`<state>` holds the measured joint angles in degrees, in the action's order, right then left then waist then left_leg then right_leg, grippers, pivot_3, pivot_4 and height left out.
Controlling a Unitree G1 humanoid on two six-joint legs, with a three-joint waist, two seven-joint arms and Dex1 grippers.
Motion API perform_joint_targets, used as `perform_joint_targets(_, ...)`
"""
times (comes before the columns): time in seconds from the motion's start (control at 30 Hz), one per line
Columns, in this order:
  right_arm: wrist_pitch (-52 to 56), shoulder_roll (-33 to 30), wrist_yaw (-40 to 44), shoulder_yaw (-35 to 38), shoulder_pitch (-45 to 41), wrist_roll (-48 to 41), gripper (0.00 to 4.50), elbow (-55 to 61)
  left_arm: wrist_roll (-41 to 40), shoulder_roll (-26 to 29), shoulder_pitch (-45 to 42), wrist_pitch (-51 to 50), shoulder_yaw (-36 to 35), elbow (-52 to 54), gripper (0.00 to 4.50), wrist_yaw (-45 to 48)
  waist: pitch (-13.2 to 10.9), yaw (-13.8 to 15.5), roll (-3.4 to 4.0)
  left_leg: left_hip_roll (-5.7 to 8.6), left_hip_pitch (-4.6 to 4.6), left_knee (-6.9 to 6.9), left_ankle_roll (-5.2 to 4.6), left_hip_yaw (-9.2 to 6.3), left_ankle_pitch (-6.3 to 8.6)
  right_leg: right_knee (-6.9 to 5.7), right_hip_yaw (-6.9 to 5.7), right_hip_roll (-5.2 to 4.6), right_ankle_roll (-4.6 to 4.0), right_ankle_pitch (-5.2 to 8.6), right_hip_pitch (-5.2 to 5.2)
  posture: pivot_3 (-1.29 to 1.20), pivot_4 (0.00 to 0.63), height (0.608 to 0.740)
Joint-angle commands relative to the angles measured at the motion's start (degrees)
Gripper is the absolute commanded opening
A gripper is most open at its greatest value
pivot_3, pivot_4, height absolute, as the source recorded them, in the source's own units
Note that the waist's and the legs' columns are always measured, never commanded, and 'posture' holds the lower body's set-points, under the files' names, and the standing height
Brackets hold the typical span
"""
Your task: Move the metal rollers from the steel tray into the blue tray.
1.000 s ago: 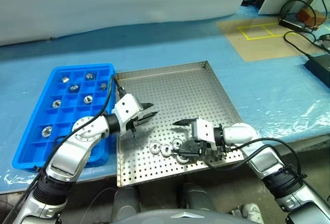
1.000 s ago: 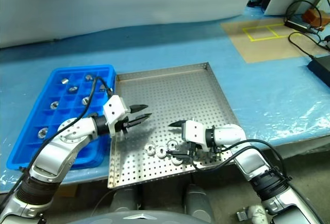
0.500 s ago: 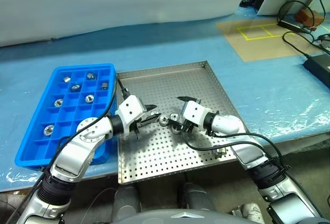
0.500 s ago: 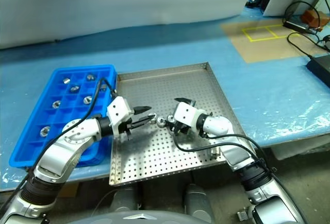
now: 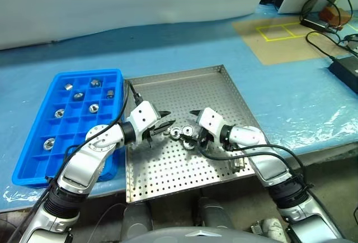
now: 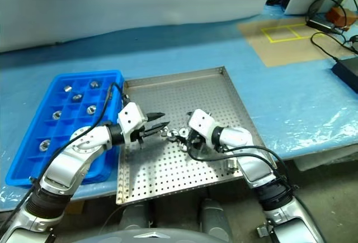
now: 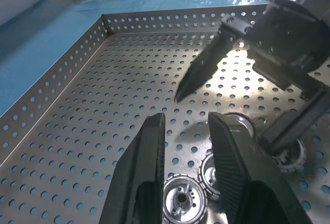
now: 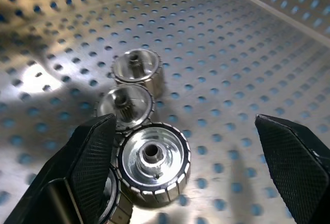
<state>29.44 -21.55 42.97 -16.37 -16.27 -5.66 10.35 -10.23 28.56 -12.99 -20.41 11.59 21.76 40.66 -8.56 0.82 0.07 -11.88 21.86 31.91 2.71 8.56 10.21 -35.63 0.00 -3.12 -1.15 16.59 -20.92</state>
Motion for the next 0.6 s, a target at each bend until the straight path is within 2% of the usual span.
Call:
perform_joint_targets(0.03,6.7,1.2,-0.2,4.8,-2.5,-6.0,4.5,3.0,0.8,-0.6,0.2,2.9,-0.2,-1.0,1.38,-0.6,0.0,0.1,0.05,0.01,0.05,0.0,0.0,0.0,0.0,-0.01,0.01,0.0,0.0,0.0,-0.05,-0.13,0.15,0.74)
perform_joint_targets(0.4,8.2,-0.4,-0.5,5.2,-2.0,-7.6,4.5,2.9,3.0,-1.7,1.1,10.5,0.0,-7.9,1.38,0.1,0.0,0.3,0.05,0.01,0.14,-0.02,0.02,-0.02,-0.01,-0.02,-0.03,0.02,0.01,-0.01,-0.12,-0.13,0.15,0.74)
perform_joint_targets(0.47,12.0,0.5,0.4,7.3,-2.1,-12.0,4.5,4.5,3.2,-1.9,1.0,10.9,-0.1,-8.0,1.38,0.0,0.0,0.3,0.05,0.0,0.14,-0.02,0.03,-0.02,-0.02,-0.03,-0.03,0.02,0.01,-0.02,-0.12,-0.13,0.15,0.74)
perform_joint_targets(0.53,19.7,0.4,3.7,12.0,-2.4,-22.1,4.5,8.3,2.5,-2.4,0.7,10.1,-0.9,-7.6,1.38,-0.5,-0.1,0.4,0.09,0.0,0.14,-0.02,0.04,-0.02,-0.02,-0.05,-0.02,0.02,0.01,-0.02,-0.14,-0.13,0.15,0.74)
perform_joint_targets(0.6,25.0,-1.7,6.3,14.5,-2.4,-28.5,4.5,11.2,2.0,-2.4,0.5,9.5,-1.3,-7.1,1.38,-0.4,-0.1,0.5,0.09,0.01,0.14,-0.02,0.03,-0.02,-0.02,-0.05,-0.02,0.01,0.01,-0.02,-0.12,-0.13,0.15,0.74)
